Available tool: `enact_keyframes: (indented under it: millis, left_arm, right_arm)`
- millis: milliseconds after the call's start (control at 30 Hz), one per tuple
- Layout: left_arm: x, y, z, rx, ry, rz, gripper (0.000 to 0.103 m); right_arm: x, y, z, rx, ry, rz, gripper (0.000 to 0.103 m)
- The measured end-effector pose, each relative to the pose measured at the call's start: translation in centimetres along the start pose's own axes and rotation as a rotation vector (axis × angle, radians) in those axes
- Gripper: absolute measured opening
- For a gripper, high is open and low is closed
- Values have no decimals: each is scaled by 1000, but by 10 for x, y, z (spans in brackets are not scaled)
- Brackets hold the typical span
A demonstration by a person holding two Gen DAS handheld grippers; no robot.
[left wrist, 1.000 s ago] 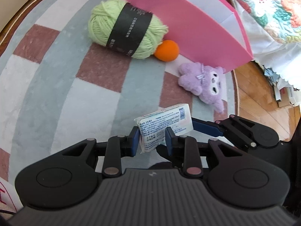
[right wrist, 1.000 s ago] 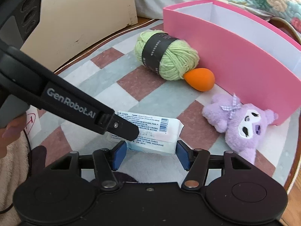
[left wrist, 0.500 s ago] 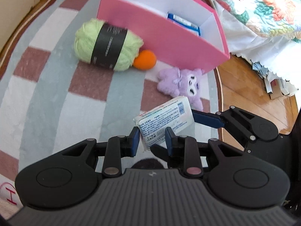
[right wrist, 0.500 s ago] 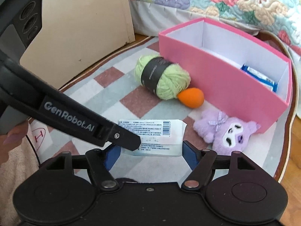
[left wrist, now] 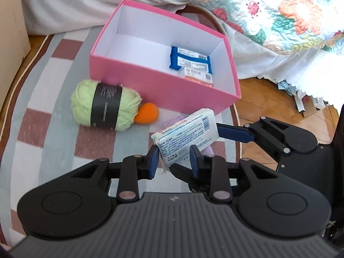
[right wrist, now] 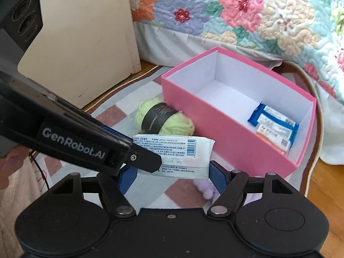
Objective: Organize objects
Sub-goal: 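Carry the white packet with the left tool into the pink box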
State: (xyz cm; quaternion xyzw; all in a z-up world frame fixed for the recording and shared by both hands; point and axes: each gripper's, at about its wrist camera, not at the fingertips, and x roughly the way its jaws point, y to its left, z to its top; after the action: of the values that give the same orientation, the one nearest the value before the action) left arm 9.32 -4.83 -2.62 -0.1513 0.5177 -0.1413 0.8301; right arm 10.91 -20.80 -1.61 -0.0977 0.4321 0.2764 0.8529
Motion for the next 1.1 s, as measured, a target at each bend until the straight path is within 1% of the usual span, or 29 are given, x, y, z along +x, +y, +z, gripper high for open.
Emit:
enact_keyframes:
  millis: [67, 167, 233, 300, 333, 400, 533, 700, 800, 900, 1000, 1100]
  left_arm:
    - [-2, -3, 5, 14, -1, 2, 28]
    - [-4, -9, 13, 33, 15, 2, 28]
    - [-7, -12, 17, 52, 9, 2, 28]
    - [-7, -14, 23, 61, 8, -2, 29]
    - [-7, -15, 25, 73, 1, 0, 29]
    - [-7, -16, 30, 81, -7, 1, 30]
    - [-4, -15, 44, 72, -3, -30, 30]
    - [6, -19, 64, 99, 2, -18, 30]
    - [13, -18, 79, 97, 8, -9, 31]
    - [20, -19, 94, 98, -6, 4, 32]
    - [31, -17, 104, 77, -8, 24, 32]
    - [42, -11, 112, 40, -4, 16, 32]
  right_arm:
    - [-2, -4, 6, 5, 1, 0, 78]
    - [-4, -13, 16, 43, 52, 17, 77]
    - [-7, -16, 22, 35, 66, 19, 76]
    - [-10, -18, 24, 28, 61, 10, 75]
    - [-10, -20, 25, 39, 59, 11, 73]
    - [-12, -26, 27, 54, 47, 18, 71]
    - [-13, -38, 34, 80, 35, 25, 71]
    - [-14, -51, 44, 78, 10, 38, 71]
    - [-12, -62, 51, 89, -1, 47, 67]
    - [-4, -72, 60, 93, 7, 53, 61]
    - [7, -79, 69, 83, 43, 62, 58]
    - [18, -88, 77, 81, 80, 47, 53]
